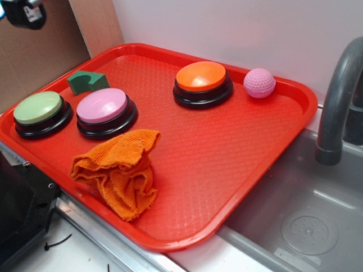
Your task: Push the green button.
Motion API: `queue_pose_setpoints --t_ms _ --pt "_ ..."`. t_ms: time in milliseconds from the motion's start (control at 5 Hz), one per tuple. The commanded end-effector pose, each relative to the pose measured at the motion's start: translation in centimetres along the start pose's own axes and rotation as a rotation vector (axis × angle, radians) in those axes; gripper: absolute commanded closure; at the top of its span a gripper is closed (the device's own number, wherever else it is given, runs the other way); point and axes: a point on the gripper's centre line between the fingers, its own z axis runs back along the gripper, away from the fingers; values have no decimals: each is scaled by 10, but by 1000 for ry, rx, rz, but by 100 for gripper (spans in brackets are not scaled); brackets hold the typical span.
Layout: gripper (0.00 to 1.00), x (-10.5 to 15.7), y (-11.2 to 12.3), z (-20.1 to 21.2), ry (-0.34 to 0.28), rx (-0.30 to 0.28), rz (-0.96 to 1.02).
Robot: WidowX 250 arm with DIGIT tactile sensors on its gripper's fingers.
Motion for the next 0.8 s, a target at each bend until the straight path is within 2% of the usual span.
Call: queue_pose_setpoints --t_ms 0,400,600 --pt "0 24 59 -61 10 68 183" --pt "0 16 89 -105 54 109 192" --pt "0 14 89 -121 54 102 201"
